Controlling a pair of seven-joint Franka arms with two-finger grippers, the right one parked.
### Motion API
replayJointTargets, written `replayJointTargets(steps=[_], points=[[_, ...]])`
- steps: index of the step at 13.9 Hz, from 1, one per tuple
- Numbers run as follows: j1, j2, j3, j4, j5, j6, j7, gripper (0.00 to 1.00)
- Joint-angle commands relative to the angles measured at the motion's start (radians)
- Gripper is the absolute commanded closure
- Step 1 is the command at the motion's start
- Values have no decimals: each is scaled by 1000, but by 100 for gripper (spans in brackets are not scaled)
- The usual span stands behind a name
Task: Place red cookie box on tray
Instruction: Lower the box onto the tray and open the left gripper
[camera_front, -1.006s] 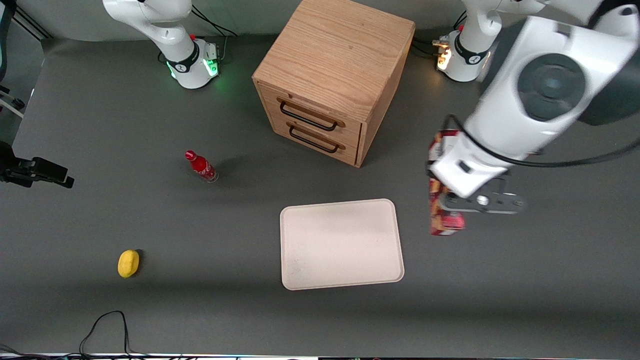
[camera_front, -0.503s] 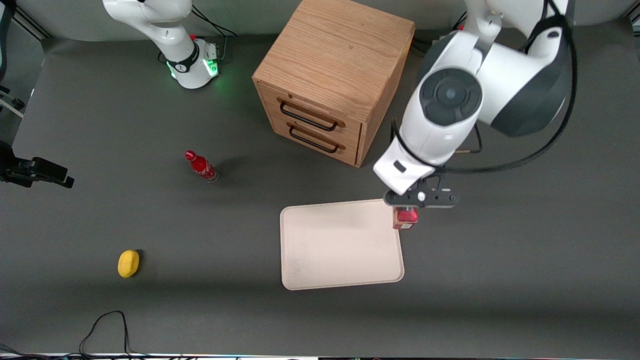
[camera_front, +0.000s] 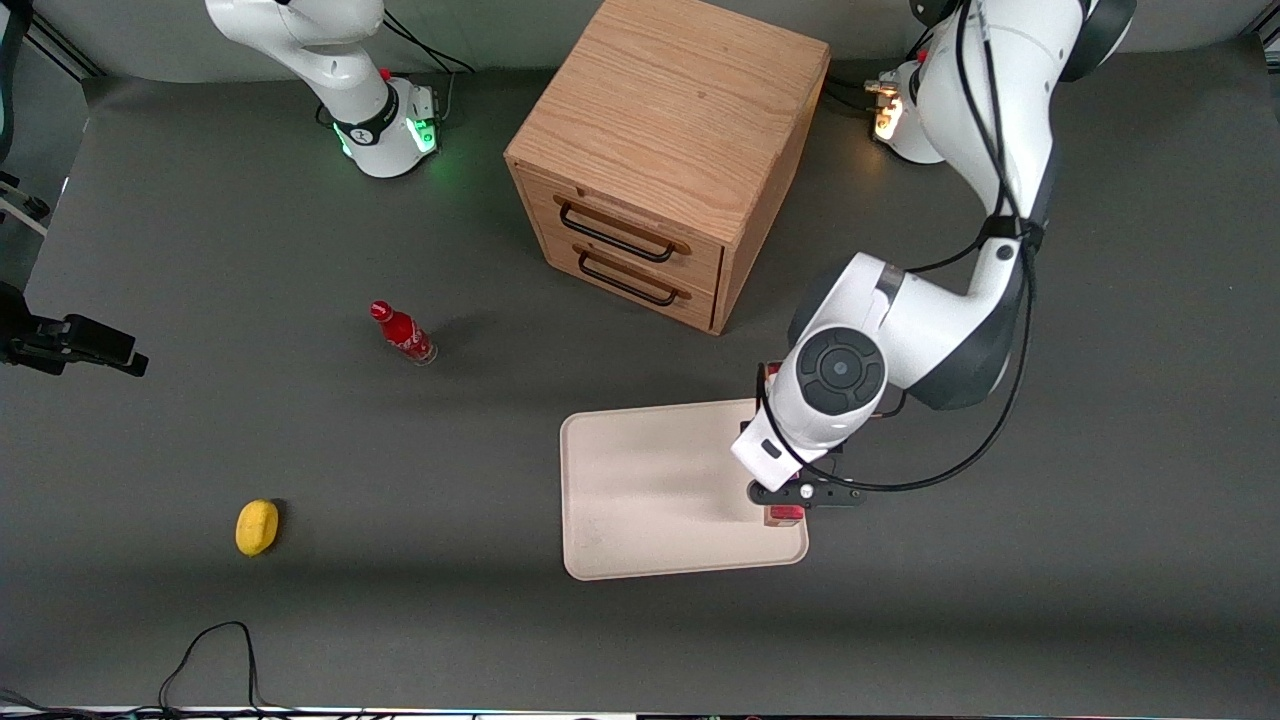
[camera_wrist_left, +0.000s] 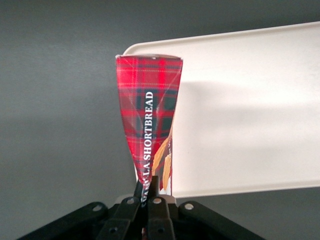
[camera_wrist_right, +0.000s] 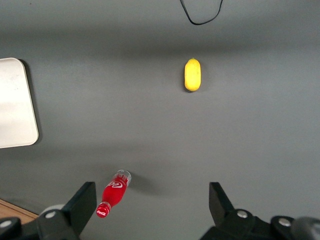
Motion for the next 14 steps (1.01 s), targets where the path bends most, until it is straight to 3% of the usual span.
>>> replayJointTargets(steps=[1, 14], points=[[2, 36, 11, -30, 15, 75, -10, 100], [14, 114, 11, -32, 7, 200, -90, 100]])
